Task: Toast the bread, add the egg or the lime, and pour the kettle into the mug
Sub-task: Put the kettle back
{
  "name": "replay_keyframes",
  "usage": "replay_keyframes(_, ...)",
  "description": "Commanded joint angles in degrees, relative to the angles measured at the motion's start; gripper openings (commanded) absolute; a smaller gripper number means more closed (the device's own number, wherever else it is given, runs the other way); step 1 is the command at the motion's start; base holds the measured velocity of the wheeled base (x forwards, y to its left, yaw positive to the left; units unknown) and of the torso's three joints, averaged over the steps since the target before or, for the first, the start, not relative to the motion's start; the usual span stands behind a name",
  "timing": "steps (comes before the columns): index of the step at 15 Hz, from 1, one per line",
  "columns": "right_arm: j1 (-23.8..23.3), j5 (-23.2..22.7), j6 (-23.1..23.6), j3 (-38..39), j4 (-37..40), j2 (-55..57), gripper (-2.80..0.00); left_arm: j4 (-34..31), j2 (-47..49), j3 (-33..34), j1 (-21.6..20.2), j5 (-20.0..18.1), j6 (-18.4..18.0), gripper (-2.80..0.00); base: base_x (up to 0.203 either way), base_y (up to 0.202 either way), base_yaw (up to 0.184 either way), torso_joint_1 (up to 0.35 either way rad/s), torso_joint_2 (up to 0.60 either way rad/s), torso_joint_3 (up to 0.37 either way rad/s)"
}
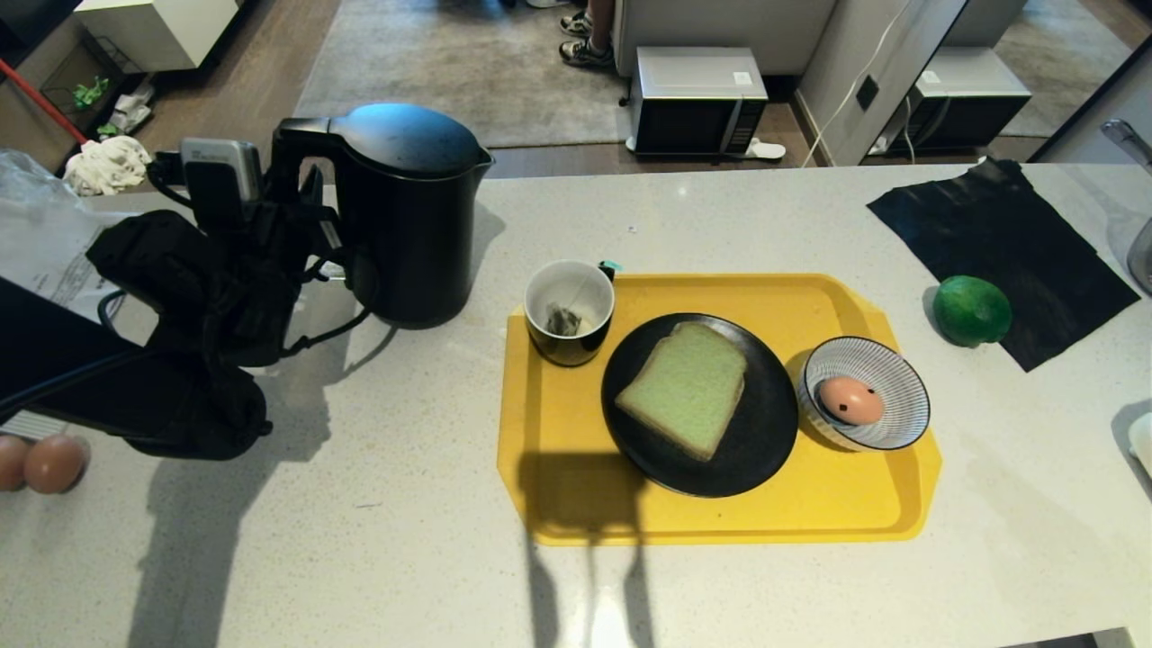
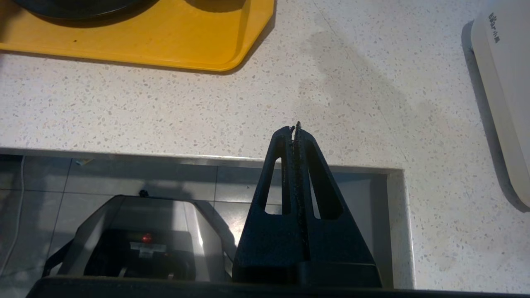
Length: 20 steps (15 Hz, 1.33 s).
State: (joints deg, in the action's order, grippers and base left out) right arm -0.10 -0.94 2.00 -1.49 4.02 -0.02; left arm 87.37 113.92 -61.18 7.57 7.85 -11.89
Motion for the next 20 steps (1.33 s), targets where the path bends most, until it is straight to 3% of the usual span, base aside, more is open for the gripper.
replay_keyframes(1,0.0,0.0,0.0,0.0,0.0,0.0,-2.8,0.3,0.2,0.2,0.0,0.1,-0.2,-2.8,0.0,0.0,0.0,0.0,0.0,0.0)
replay_keyframes(12,0.0,0.0,0.0,0.0,0.0,0.0,-2.8,0.3,-1.8,4.8,0.3,-0.2,-0.2,-2.8,0.0,0.0,0.0,0.0,0.0,0.0)
replay_keyframes(13,0.0,0.0,0.0,0.0,0.0,0.0,-2.8,0.3,-2.1,4.8,0.3,-0.2,-0.2,-2.06,0.0,0.0,0.0,0.0,0.0,0.0)
replay_keyframes(14,0.0,0.0,0.0,0.0,0.0,0.0,-2.8,0.3,-2.9,4.9,0.2,-0.3,-0.2,0.0,0.0,0.0,0.0,0.0,0.0,0.0)
replay_keyframes(20,0.0,0.0,0.0,0.0,0.0,0.0,-2.8,0.3,-9.0,16.2,0.3,-0.3,0.3,0.0,0.0,0.0,0.0,0.0,0.0,0.0)
